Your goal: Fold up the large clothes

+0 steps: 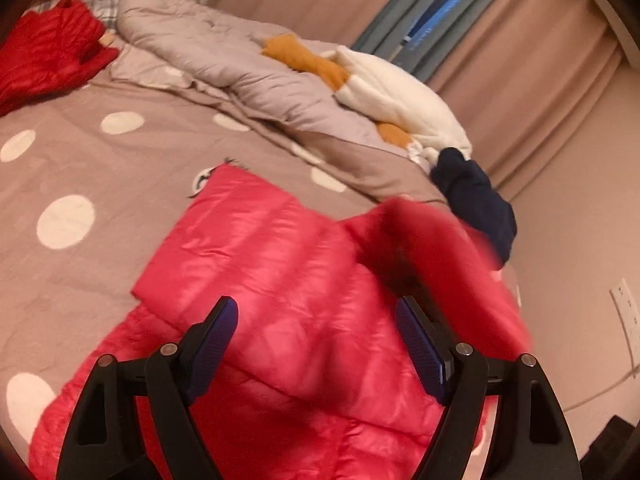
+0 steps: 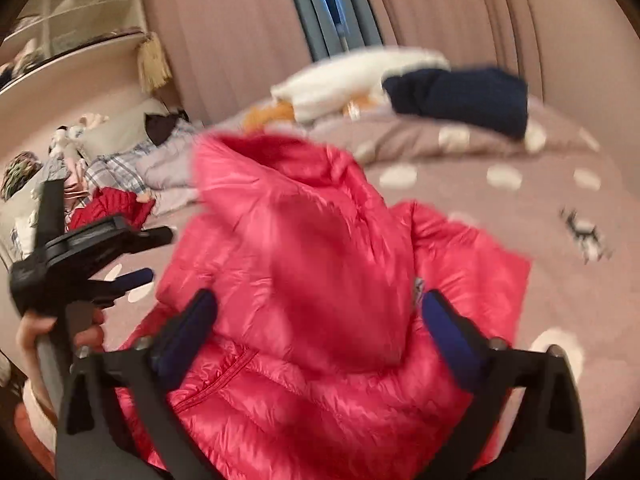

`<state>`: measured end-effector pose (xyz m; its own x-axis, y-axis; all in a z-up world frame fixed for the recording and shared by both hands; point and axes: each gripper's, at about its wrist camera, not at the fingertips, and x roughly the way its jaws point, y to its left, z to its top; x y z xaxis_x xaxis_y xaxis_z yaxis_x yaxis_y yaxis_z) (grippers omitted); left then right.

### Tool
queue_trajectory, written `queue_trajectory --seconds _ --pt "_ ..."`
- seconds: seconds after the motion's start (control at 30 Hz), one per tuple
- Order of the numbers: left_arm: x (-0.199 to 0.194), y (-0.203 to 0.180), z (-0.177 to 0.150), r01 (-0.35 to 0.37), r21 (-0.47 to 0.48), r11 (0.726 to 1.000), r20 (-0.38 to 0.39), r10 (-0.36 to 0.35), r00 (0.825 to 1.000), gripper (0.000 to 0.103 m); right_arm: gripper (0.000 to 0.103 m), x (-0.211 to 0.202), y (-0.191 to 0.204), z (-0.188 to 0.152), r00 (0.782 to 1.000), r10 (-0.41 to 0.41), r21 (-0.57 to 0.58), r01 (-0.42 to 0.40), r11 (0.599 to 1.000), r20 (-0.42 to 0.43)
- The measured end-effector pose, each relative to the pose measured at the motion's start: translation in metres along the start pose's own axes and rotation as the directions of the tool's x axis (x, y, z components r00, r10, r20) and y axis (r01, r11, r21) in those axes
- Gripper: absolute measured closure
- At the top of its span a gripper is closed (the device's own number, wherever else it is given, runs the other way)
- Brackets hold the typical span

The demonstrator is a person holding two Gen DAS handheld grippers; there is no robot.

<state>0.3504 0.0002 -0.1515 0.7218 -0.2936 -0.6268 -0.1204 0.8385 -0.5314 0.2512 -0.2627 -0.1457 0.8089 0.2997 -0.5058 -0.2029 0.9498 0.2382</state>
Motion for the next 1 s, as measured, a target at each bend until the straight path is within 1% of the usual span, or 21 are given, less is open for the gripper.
queue_trajectory --seconds 0.07,0.13,0.2,0.27,0.37,0.43,0.5,0.53,0.57,0.6,0.63,0.67,0.73,0.77,0.8,0.83,0.87,0.9,0.93,0.97,1.0 --pt "0.004 -0.005 0.002 0.036 -0.002 0.999 -0.022 -0.036 0.999 0.023 0.001 -0.008 -0.005 0.002 1.0 -0.008 0.016 0.008 1.0 0.0" --pt "0.013 -0.011 0.007 0.074 -0.009 0.997 -0.055 -0.074 0.996 0.023 0.0 -0.006 -0.017 0.006 1.0 -0.002 0.071 0.003 0.997 -0.015" --pt "0.024 -0.018 0.012 0.083 0.004 0.997 -0.069 -0.083 0.994 0.023 0.0 0.002 -0.037 0.006 0.999 0.009 0.165 -0.004 0.986 -0.031" --pt "0.036 -0.021 0.018 0.082 0.003 0.997 -0.092 -0.081 0.992 0.023 0.0 0.005 -0.052 0.003 0.999 0.043 0.251 -0.035 0.967 -0.028" --pt "0.053 -0.014 0.027 0.109 -0.049 0.993 -0.122 -0.114 0.986 0.023 0.0 0.022 -0.072 0.006 0.995 0.101 0.394 -0.092 0.915 -0.003" --pt "0.067 -0.011 0.034 0.132 -0.071 0.989 -0.163 -0.142 0.976 0.023 0.0 0.038 -0.082 0.01 0.988 0.156 0.507 -0.143 0.85 0.018" --pt "0.092 -0.009 0.042 0.165 -0.118 0.979 -0.259 -0.191 0.947 0.023 0.0 0.052 -0.087 0.014 0.975 0.215 0.588 -0.203 0.783 0.05" --pt "0.103 -0.009 0.046 0.177 -0.132 0.975 -0.283 -0.208 0.936 0.023 0.0 0.06 -0.088 0.02 0.967 0.242 0.613 -0.235 0.755 0.072" --pt "0.108 -0.01 0.048 0.18 -0.137 0.974 -0.277 -0.212 0.937 0.023 0.001 0.067 -0.087 0.025 0.962 0.259 0.625 -0.254 0.738 0.085" --pt "0.113 -0.011 0.05 0.185 -0.142 0.972 -0.262 -0.217 0.94 0.023 0.002 0.076 -0.085 0.031 0.961 0.262 0.632 -0.256 0.732 0.085" --pt "0.118 -0.012 0.051 0.188 -0.146 0.971 -0.255 -0.22 0.941 0.023 0.003 0.086 -0.083 0.036 0.964 0.257 0.635 -0.244 0.733 0.074" --pt "0.125 -0.014 0.052 0.193 -0.154 0.969 -0.261 -0.228 0.938 0.023 0.005 0.095 -0.081 0.041 0.967 0.249 0.637 -0.227 0.737 0.056" --pt "0.134 -0.018 0.054 0.233 -0.167 0.958 -0.255 -0.271 0.928 0.023 0.014 0.116 -0.079 0.044 0.97 0.242 0.647 -0.191 0.738 0.011" --pt "0.14 -0.021 0.054 0.264 -0.166 0.95 -0.243 -0.299 0.923 0.027 0.025 0.126 -0.08 0.043 0.97 0.244 0.654 -0.18 0.735 -0.007" --pt "0.146 -0.024 0.053 0.268 -0.151 0.951 -0.231 -0.298 0.926 0.032 0.039 0.136 -0.081 0.041 0.97 0.241 0.66 -0.166 0.733 -0.023" --pt "0.154 -0.028 0.051 0.251 -0.122 0.96 -0.22 -0.273 0.936 0.054 0.047 0.146 -0.083 0.038 0.974 0.223 0.657 -0.139 0.741 -0.045" --pt "0.165 -0.033 0.045 0.195 -0.077 0.978 -0.231 -0.208 0.95 0.073 0.064 0.152 -0.085 0.035 0.981 0.183 0.638 -0.099 0.764 -0.067" --pt "0.172 -0.033 0.04 0.153 -0.058 0.987 -0.249 -0.162 0.955 0.079 0.081 0.159 -0.084 0.033 0.988 0.121 0.608 -0.036 0.793 -0.098" --pt "0.174 -0.033 0.034 0.119 -0.04 0.992 -0.248 -0.125 0.961 0.086 0.084 0.164 -0.084 0.028 0.989 0.064 0.58 0.026 0.814 -0.134" --pt "0.168 -0.034 0.03 0.116 -0.011 0.993 -0.21 -0.115 0.971 0.089 0.087 0.165 -0.084 0.025 0.989 0.058 0.573 0.032 0.819 -0.138" --pt "0.158 -0.036 0.028 0.124 0.018 0.992 -0.169 -0.119 0.978 0.089 0.089 0.162 -0.085 0.024 0.99 0.072 0.568 0.011 0.823 -0.124"
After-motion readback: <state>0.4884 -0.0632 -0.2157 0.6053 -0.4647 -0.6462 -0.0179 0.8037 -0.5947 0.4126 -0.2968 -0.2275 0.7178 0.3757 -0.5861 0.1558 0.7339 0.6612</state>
